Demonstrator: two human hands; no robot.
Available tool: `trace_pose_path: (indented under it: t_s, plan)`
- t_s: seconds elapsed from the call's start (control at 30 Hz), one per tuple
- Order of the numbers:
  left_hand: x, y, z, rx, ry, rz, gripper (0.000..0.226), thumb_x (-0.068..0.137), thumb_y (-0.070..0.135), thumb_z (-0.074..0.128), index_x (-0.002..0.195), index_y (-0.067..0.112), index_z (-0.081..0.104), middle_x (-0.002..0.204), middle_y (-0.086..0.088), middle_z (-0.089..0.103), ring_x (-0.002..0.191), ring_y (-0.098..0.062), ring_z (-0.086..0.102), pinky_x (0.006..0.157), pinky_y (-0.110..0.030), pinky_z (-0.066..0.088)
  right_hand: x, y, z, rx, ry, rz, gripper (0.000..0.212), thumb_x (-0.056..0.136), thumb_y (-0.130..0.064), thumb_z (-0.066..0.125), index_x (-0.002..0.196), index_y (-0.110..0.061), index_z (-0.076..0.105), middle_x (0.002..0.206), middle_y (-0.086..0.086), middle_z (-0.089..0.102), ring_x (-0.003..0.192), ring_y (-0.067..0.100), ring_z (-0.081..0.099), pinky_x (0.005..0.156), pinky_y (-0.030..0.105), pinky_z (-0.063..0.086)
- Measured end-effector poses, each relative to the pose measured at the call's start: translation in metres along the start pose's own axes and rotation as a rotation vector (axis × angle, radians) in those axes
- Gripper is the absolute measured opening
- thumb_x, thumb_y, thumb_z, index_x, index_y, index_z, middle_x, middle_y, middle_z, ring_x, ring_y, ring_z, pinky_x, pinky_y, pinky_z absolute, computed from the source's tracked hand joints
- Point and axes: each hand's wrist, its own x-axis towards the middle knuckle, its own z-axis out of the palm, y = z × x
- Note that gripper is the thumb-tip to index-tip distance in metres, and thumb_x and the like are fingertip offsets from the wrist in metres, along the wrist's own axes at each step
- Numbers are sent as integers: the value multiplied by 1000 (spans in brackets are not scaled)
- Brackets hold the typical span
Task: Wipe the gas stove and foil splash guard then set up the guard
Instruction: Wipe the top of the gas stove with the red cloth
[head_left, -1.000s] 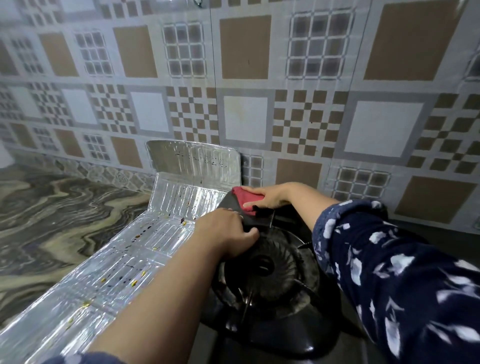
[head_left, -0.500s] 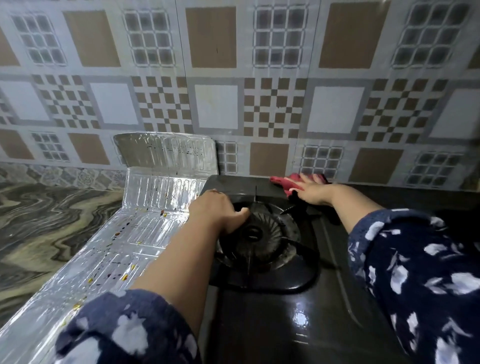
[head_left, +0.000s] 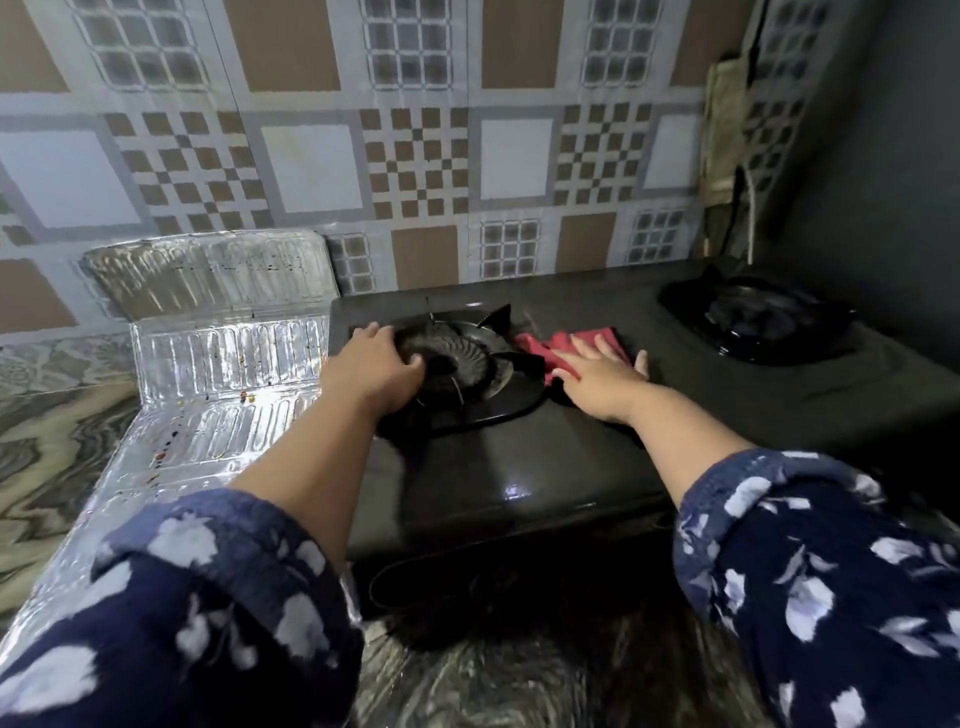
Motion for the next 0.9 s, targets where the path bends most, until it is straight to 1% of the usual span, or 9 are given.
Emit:
trace_pose_path:
  t_s: [0.07,0.13,0.27,0.37,0.47,0.53,0.67,0.77,0.9]
  plan:
    - [-16,-4,-1,4,-15,11,58,89,45,42,136,11,46,144,-10,44,131,-29,44,106,-46,39,-27,-4,11,-1,48,40,53,101,-43,21,151,-35,6,161,-10,-1,149,16,-9,116,57,-8]
    - [-28,-10,-3,-5,-52,0,57,90,45,40,134,9,47,142,-13,47,129,-31,47,105,-45,40,-49,-11,19,3,117,48,53,101,-42,24,151,-32,11,161,-9,5,149,16,-2,118,52,-1]
    - [-41,-20,-8,-65,-97,-5,56,93,46,37,135,9,44,134,-18,55,122,-35,52,100,-44,44,-81,-25,27,42,271,-81,41,98,-30,43,138,-32,45,150,-9,37,139,18,26,111,35,26]
    - [-44,-30,-14,-130,-76,4,52,94,46,35,129,9,49,128,-19,58,117,-36,55,97,-44,45,-91,-27,21,139,257,-208,33,92,-16,54,120,-30,64,128,-9,56,120,22,43,103,31,34]
    - [-44,-42,-16,-111,-109,-2,54,95,49,29,118,10,58,122,-19,61,111,-36,57,94,-44,47,-83,-24,-8,222,183,-151,30,92,-14,54,120,-20,65,116,2,61,113,27,52,91,29,37]
    - [-45,-44,-15,-124,-124,13,52,96,45,29,117,8,59,120,-20,62,110,-36,57,93,-43,47,-71,-23,-35,235,196,-92,28,94,-15,52,120,-14,63,117,9,61,114,29,54,87,29,38]
    - [-39,-45,-13,-149,-114,19,48,98,40,30,119,7,57,123,-21,60,114,-36,56,96,-42,45,-30,-33,-68,160,143,-102,26,96,-21,51,118,-17,63,122,10,62,111,29,55,82,29,37]
    - [-26,-48,-15,-164,-113,5,49,99,42,28,116,8,59,123,-20,60,114,-34,56,93,-39,45,4,-54,-76,132,112,-163,25,97,-24,50,115,-17,64,117,11,64,107,28,57,82,31,39]
    - [-10,-49,-21,-173,-105,46,44,101,38,30,114,9,60,122,-18,61,115,-33,55,91,-35,42,53,-87,-78,89,103,-260,33,97,-28,48,124,-16,62,121,11,62,109,29,57,88,32,43]
